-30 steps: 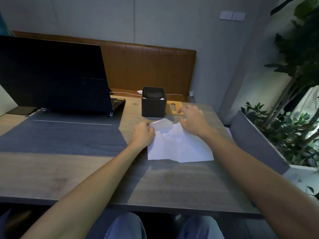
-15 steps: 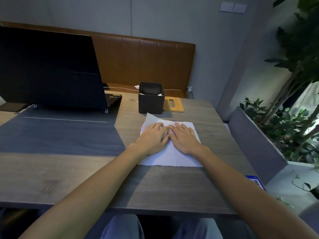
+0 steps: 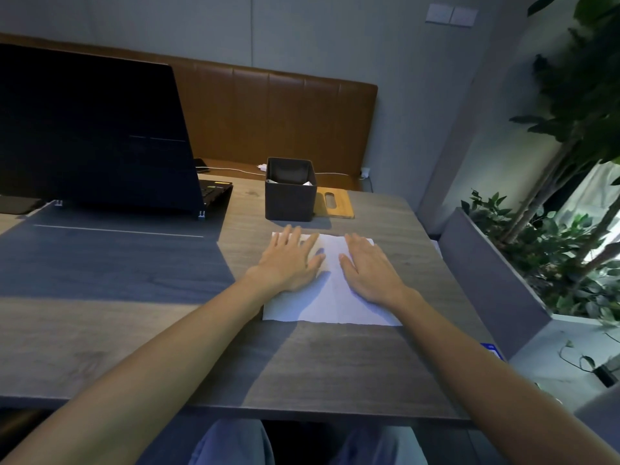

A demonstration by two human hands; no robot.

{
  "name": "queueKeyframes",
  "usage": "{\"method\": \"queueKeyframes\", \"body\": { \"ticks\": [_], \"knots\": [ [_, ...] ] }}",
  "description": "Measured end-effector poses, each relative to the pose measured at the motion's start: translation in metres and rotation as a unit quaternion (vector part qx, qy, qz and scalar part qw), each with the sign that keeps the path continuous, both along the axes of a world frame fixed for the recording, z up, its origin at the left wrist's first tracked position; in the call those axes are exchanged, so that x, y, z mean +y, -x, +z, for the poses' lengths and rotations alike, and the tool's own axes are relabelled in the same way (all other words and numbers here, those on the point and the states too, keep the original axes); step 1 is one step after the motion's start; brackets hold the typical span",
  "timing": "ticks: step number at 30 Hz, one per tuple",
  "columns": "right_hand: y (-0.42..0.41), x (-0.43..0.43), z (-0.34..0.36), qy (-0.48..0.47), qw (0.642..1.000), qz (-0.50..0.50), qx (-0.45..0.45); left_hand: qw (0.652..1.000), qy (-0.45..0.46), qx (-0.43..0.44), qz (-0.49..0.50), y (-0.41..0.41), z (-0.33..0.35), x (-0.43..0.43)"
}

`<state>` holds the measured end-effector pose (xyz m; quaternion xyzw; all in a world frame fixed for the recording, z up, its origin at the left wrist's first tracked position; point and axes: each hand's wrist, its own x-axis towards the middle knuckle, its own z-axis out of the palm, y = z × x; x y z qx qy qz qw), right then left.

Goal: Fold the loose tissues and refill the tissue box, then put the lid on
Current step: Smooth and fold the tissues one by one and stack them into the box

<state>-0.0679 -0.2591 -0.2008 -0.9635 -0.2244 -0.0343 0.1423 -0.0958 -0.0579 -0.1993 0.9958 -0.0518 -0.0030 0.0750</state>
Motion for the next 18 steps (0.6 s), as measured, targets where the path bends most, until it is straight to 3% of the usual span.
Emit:
{"method": "queueKeyframes", "body": {
  "ticks": [4, 11, 18],
  "knots": [
    [0.005, 0.007, -0.006, 0.047, 0.996, 0.056, 0.052, 0.998, -0.012, 0.031, -0.044, 0.006, -0.013, 0.0],
    [0.001, -0.022, -0.006, 0.054, 0.997, -0.003, 0.057, 0.997, -0.027, 0.065, -0.021, 0.016, 0.003, 0.043],
    [-0.043, 0.006, 0.011, 0.003, 0.997, -0.071, 0.034, 0.995, 0.049, 0.068, 0.06, -0.029, 0.029, 0.034]
  ]
}}
